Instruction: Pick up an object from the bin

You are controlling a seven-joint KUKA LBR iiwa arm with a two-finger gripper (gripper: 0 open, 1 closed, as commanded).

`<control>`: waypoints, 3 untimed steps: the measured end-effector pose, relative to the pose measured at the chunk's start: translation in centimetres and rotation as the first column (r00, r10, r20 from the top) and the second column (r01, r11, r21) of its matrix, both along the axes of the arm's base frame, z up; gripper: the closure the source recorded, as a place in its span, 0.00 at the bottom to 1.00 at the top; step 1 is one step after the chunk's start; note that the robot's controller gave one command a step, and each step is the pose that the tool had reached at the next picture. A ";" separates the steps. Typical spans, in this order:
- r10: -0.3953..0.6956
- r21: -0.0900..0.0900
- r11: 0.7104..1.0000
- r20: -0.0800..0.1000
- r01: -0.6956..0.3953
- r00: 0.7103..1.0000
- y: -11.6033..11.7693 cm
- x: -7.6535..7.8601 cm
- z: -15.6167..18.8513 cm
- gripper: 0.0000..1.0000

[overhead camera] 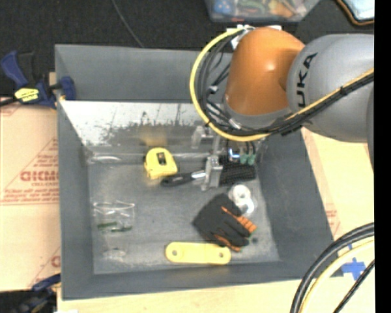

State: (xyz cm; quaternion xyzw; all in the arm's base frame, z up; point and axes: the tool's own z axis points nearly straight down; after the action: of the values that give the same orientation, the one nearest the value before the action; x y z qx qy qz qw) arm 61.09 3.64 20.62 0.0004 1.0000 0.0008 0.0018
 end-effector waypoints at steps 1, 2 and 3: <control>0.035 -0.001 0.999 -0.004 -0.035 0.999 0.1 -5.8 -6.2 0.00; -0.177 0.005 0.984 0.017 0.177 0.984 0.6 -3.6 -7.7 0.00; -0.151 0.004 0.989 0.018 0.151 0.988 -0.4 -4.9 -8.2 0.00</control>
Offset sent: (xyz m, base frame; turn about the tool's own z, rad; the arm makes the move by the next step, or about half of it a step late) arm -0.0357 0.0078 -0.0794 0.1997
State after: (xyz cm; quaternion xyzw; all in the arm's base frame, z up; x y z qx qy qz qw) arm 56.17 3.23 12.39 0.0760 0.9970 0.0022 0.0109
